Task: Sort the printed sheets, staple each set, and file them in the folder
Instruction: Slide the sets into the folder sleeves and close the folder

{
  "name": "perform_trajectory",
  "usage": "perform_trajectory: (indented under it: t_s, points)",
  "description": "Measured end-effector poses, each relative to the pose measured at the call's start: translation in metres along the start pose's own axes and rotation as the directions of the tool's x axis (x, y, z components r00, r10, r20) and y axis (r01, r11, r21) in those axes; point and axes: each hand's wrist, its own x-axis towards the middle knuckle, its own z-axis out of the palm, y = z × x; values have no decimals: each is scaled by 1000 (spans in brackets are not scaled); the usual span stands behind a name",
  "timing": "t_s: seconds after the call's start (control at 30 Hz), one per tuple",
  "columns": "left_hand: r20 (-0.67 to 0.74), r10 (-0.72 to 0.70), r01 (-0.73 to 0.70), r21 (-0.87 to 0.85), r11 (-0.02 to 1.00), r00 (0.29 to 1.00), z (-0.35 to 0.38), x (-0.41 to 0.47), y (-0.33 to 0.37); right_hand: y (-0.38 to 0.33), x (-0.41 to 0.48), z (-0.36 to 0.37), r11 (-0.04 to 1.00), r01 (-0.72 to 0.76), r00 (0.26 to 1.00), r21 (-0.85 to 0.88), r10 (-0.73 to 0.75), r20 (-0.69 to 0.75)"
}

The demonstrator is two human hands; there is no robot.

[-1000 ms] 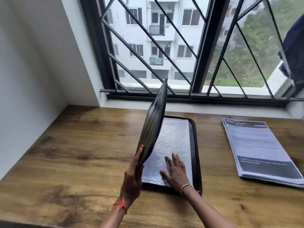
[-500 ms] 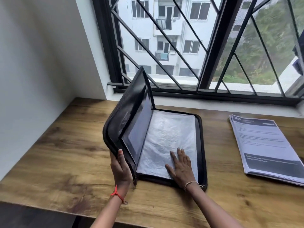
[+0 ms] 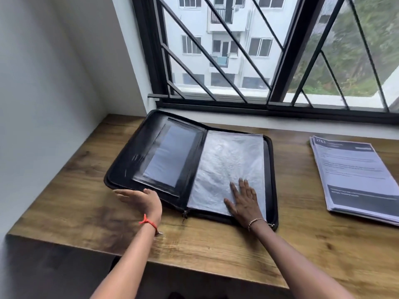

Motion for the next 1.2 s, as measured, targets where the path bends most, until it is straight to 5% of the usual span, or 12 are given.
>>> perform_trajectory:
  t_s: [0.13,0.27,0.47,0.7,0.77,1.2]
  points:
    - [55,53,-59,114,992,997,4,-11,-1,1,-5,1,1000,10,1000,-11,-10,-4]
    - [256,217,-274,214,938,942,21,-35,-5,5,-15,1,999,27,1000,-32,-27,-8]
    - [611,420,-676,271,685,671,42,-83,-24,23,-40,2,995,23,999,-101,-20,32]
    - [781,455,-892,282,354,428,56,-112,-46,50,-73,7,1000,10,1000,-17,-10,17]
    - [806,435,-906,278,320,401,25,-120,-53,35,-106,9,992,116,993,46,-114,-27]
    - [850,370,-920,290,264,375,35,-127,-59,47,-90,16,996,-88,992,14,89,-93]
